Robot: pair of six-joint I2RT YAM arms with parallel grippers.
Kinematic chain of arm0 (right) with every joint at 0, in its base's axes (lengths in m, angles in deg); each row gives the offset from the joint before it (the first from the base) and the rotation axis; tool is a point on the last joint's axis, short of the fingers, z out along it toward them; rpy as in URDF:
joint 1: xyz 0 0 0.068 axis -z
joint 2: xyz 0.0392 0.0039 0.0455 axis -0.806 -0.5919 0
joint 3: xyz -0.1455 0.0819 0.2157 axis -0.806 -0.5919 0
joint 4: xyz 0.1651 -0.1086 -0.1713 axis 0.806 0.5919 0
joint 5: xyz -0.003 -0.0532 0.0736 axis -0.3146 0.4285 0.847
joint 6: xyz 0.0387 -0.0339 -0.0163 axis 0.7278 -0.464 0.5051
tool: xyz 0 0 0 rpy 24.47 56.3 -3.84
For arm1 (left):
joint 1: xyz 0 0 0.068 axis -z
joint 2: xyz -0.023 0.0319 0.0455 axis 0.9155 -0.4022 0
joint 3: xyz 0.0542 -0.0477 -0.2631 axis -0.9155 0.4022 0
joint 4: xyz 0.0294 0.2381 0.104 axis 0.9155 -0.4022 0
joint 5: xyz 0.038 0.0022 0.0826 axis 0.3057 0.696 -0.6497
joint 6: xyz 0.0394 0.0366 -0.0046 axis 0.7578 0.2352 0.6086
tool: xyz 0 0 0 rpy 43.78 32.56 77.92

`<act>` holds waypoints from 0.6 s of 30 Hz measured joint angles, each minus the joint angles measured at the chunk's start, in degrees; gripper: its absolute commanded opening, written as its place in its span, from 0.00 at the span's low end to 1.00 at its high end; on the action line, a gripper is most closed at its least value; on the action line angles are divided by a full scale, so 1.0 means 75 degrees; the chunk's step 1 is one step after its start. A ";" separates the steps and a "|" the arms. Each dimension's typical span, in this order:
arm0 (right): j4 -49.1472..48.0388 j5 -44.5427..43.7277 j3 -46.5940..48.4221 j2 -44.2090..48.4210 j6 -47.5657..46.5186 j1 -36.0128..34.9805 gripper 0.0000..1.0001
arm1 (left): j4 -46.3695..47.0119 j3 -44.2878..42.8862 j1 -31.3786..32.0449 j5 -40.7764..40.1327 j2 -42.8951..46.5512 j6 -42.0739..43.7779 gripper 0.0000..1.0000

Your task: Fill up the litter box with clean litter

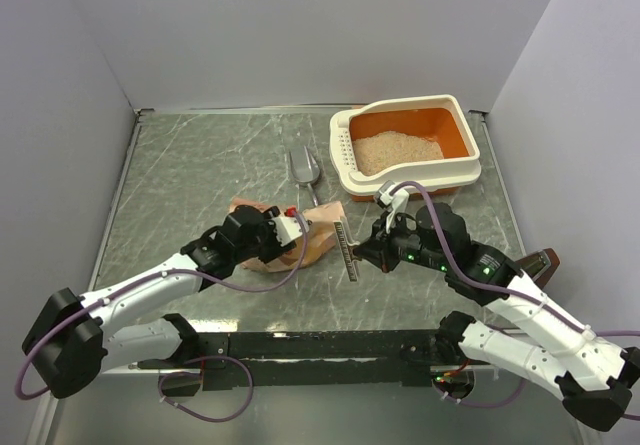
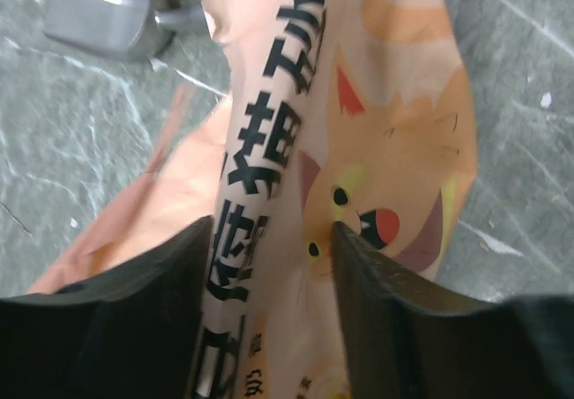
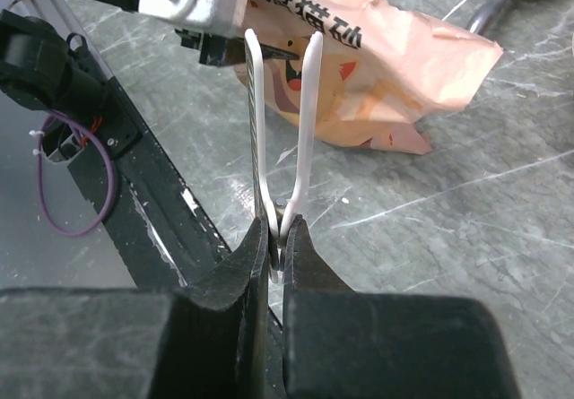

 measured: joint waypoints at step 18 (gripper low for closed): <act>-0.0411 0.0149 0.0901 -0.1746 -0.0332 0.0484 0.00 | -0.1588 -0.0871 -0.1003 0.1871 -0.0382 -0.0784 0.32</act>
